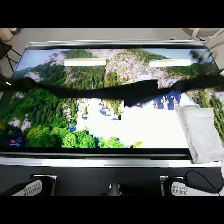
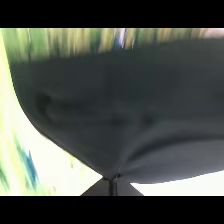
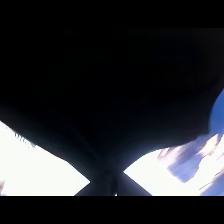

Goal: Fold the shirts.

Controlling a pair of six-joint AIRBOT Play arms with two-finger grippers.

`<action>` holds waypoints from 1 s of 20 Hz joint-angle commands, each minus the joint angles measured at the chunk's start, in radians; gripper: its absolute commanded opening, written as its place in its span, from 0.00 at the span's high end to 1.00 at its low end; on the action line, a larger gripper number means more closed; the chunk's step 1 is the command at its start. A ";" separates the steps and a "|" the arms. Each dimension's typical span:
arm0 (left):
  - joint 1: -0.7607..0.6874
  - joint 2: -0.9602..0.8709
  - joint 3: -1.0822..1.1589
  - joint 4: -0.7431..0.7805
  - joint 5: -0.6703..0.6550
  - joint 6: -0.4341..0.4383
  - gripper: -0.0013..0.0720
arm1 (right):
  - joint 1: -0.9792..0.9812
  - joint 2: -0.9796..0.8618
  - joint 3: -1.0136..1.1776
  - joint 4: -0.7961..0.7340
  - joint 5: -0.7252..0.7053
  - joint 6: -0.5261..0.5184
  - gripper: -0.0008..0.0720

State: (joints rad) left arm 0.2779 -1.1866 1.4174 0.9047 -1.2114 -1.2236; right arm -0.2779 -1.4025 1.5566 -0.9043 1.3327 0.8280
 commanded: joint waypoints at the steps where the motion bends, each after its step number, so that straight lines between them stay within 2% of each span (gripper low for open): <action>1: 0.001 0.211 0.329 -0.010 0.171 -0.099 0.96 | 0.000 0.274 0.332 -0.095 -0.048 -0.018 0.96; 4: 0.001 0.378 0.471 0.008 0.285 -0.097 0.96 | 0.000 0.537 0.418 -0.163 -0.226 -0.037 0.96; 8: 0.001 0.499 0.475 0.118 0.280 -0.151 0.96 | 0.000 0.695 0.418 -0.370 -0.224 -0.013 0.96; 10: 0.001 0.510 0.475 0.148 0.251 -0.155 0.96 | 0.000 0.709 0.418 -0.387 -0.217 0.035 0.96; 15: 0.001 0.470 0.473 0.174 0.083 -0.172 0.96 | 0.000 0.676 0.418 -0.405 -0.116 0.040 0.96; 17: 0.001 0.420 0.472 0.240 -0.007 -0.172 0.96 | 0.000 0.623 0.418 -0.405 -0.071 0.053 0.96; 20: 0.001 0.292 0.420 0.297 -0.108 -0.164 0.96 | 0.000 0.471 0.417 -0.394 0.073 0.098 0.96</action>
State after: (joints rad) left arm 0.2779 -0.8047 1.8702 1.1320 -1.2018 -1.3922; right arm -0.2783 -0.8280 1.9732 -1.2957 1.2797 0.8890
